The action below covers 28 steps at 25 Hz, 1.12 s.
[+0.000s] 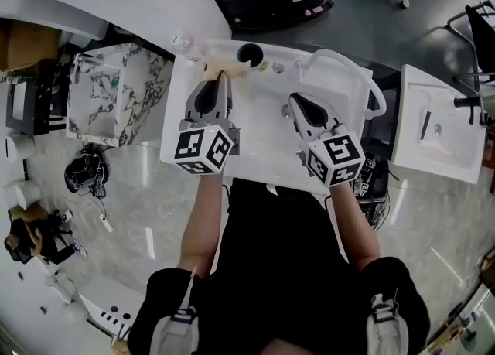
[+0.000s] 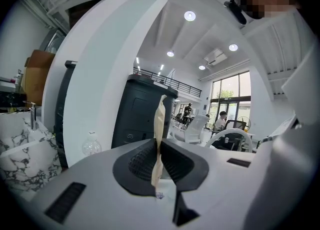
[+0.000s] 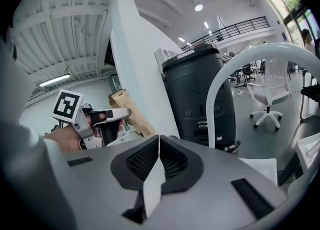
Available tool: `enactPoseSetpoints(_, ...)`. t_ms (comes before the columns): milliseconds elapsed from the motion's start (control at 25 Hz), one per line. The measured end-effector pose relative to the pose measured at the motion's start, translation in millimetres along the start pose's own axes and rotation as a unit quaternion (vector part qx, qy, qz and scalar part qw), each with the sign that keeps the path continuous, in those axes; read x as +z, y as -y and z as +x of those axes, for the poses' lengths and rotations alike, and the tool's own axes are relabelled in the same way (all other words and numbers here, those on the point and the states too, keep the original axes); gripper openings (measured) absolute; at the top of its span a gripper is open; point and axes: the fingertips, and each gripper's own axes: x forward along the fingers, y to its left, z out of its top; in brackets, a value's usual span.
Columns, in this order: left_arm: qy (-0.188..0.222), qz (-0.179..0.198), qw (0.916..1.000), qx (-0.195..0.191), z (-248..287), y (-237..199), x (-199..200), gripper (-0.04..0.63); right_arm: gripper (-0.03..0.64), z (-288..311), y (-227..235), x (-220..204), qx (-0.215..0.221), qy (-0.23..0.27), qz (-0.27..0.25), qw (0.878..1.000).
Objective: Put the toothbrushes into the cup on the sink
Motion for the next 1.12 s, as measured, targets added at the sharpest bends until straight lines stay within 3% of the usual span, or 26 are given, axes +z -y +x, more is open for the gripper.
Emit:
enactPoseSetpoints(360, 0.008, -0.014, 0.9998, 0.015, 37.7, -15.9, -12.3, 0.037, 0.032, 1.2, 5.3, -15.9, -0.001, -0.019, 0.013, 1.000)
enactPoseSetpoints(520, -0.008, -0.036, 0.9989, 0.028, 50.5, -23.2, -25.2, 0.037, 0.032, 2.3, 5.5, -19.7, 0.002, -0.027, 0.019, 0.999)
enactPoseSetpoints(1120, -0.048, -0.058, 0.9961, 0.046, 80.7, -28.2, -76.8, 0.037, 0.032, 2.2, 26.8, -33.9, -0.008, -0.049, 0.036, 0.998)
